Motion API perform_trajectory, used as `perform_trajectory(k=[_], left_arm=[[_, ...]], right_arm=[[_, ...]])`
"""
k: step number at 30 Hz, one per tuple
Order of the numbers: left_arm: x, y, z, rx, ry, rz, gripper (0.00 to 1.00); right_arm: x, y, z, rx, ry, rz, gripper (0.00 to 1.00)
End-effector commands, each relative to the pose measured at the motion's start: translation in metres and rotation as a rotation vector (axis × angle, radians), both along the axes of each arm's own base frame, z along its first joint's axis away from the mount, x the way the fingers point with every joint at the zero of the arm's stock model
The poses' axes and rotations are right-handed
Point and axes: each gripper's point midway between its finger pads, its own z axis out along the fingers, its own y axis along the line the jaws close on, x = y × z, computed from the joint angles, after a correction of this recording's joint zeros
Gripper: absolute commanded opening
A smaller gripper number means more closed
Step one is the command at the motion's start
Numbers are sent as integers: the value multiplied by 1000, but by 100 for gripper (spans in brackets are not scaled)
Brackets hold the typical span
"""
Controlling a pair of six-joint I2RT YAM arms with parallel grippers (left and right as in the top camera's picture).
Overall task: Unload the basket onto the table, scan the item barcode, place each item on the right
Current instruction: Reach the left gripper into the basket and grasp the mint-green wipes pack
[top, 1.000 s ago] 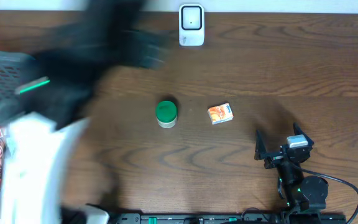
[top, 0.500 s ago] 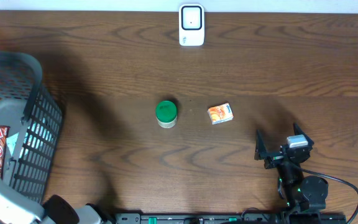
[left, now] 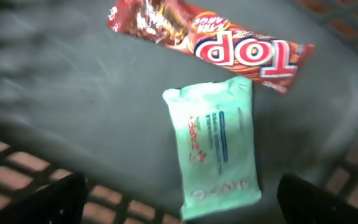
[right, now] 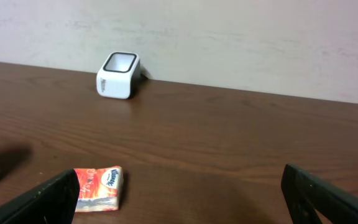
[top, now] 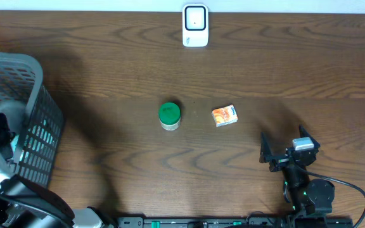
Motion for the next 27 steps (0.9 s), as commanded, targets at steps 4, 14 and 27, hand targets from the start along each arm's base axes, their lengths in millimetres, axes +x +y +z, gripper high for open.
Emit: perform_trajectory(k=[4, 14, 27], left_arm=[[-2, 3, -36, 3, 4, 95, 98], [28, 14, -93, -80, -26, 81, 98], [43, 7, -130, -152, -13, -16, 71]], right_arm=[[0, 2, -2, -9, 4, 7, 99], [0, 2, -2, -9, 4, 7, 99], [0, 2, -2, -9, 4, 7, 99]])
